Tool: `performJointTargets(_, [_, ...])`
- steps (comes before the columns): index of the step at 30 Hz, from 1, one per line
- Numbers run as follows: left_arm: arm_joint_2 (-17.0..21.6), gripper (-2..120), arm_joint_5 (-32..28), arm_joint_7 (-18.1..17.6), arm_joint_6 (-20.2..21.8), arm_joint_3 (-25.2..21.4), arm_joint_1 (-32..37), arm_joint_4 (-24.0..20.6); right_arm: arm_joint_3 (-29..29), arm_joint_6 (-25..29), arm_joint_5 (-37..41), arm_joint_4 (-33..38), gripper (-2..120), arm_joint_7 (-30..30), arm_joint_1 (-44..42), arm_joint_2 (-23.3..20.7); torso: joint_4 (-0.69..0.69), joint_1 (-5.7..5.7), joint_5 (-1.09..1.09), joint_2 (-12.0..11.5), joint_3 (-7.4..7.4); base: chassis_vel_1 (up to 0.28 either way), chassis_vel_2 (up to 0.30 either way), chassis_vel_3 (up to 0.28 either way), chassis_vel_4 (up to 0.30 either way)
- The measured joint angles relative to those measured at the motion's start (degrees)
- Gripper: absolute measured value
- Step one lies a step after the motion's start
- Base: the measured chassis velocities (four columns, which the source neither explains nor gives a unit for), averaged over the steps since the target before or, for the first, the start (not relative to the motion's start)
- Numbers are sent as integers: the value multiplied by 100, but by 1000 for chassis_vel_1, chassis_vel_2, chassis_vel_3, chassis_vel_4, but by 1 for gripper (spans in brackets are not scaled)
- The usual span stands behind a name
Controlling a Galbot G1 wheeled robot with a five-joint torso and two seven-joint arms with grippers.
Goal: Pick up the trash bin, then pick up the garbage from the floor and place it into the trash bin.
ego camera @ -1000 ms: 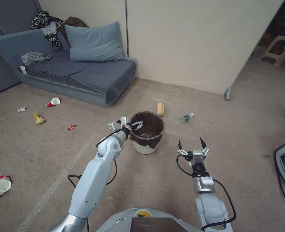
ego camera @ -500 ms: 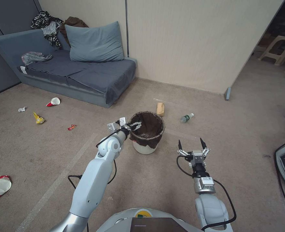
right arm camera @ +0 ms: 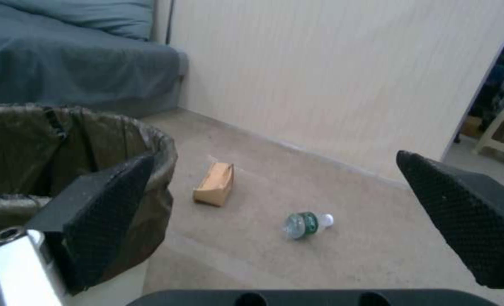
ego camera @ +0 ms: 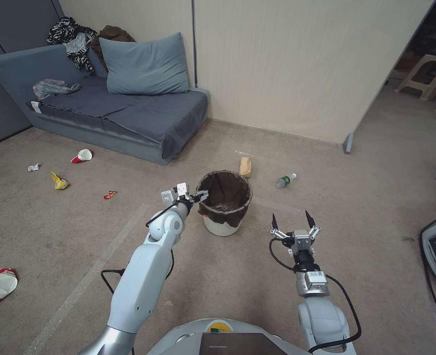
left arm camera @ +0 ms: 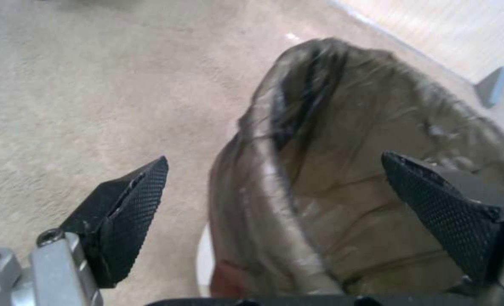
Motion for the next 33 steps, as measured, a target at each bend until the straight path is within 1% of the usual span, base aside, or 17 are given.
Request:
performJointTargets(2, [-12, 93, 0, -25, 41, 2, -61, 113, 2, 6, 0, 2, 100, -11, -4, 0, 0, 0, 0, 0, 0, 0, 0, 0, 0])
performJointTargets(4, [-14, 93, -9, -25, 48, 5, -73, 135, 2, 7, -1, 4, 100, -13, -6, 0, 0, 0, 0, 0, 0, 0, 0, 0, 0])
performJointTargets(6, [-43, 93, -130, -18, 110, 45, -156, 282, 5, 21, 0, 17, 100, -22, -14, 0, 0, 0, 0, 0, 0, 0, 0, 0, 0])
performJointTargets(8, [-55, 93, -146, -17, 124, 58, -182, 328, 8, 26, 0, 17, 100, -26, -19, 0, 0, 0, 0, 0, 0, 0, 0, 0, 0])
performJointTargets(12, [-89, 93, -169, -12, 183, 122, -379, 647, 20, 55, 5, 0, 100, -37, -30, 0, 0, 0, 0, 0, 0, 0, 0, 0, 0])
performJointTargets(19, [-118, 91, -330, 31, 307, 204, -548, 900, 23, 70, 14, -28, 100, -46, -30, 0, 0, 0, 0, 0, 0, 0, 0, 0, 0])
performJointTargets(20, [-138, 87, -341, 34, 330, 216, -579, 962, 23, 73, 16, -38, 100, -49, -29, 0, 0, 0, 1, 0, 0, 0, 0, 0, 0])
performJointTargets(21, [-138, 87, -341, 34, 330, 216, -579, 962, 23, 73, 16, -38, 100, -49, -29, 0, 0, 0, 1, 0, 0, 0, 0, 0, 0])
performJointTargets(23, [-166, 78, -333, 20, 392, 213, -606, 1022, 23, 83, 20, -46, 100, -50, -28, 0, 0, 0, 2, 0, -1, 0, 0, 0, 0])
performJointTargets(24, [-179, 73, -320, 7, 435, 204, -607, 1043, 26, 91, 21, -49, 100, -52, -29, 0, 3, 0, 3, 1, -1, 0, 0, 0, 0])
performJointTargets(25, [-179, 73, -320, 7, 435, 204, -607, 1043, 26, 91, 21, -49, 100, -52, -29, 0, 3, 0, 3, 1, -1, 0, 0, 0, 0])
performJointTargets(27, [-213, 61, -289, -3, 469, 205, -600, 1057, 32, 108, 26, -56, 100, -54, -31, 0, 2, 0, 3, 1, -1, 0, 0, 0, 0])
performJointTargets(28, [-213, 61, -289, -3, 469, 205, -600, 1057, 32, 108, 26, -56, 100, -54, -31, 0, 2, 0, 3, 1, -1, 0, 0, 0, 0])
performJointTargets(31, [-236, 49, -284, -21, 477, 214, -580, 1052, 33, 115, 28, -59, 100, -54, -35, 0, 1, 0, 3, 2, -2, 0, 0, 0, 0])
performJointTargets(32, [-236, 49, -284, -21, 477, 214, -580, 1052, 33, 115, 28, -59, 100, -54, -35, 0, 1, 0, 3, 2, -2, 0, 0, 0, 0])
performJointTargets(33, [-246, 42, -281, -40, 484, 221, -564, 1043, 32, 115, 28, -59, 100, -54, -35, 0, 1, 0, 2, 2, -2, 0, 0, 0, 0])
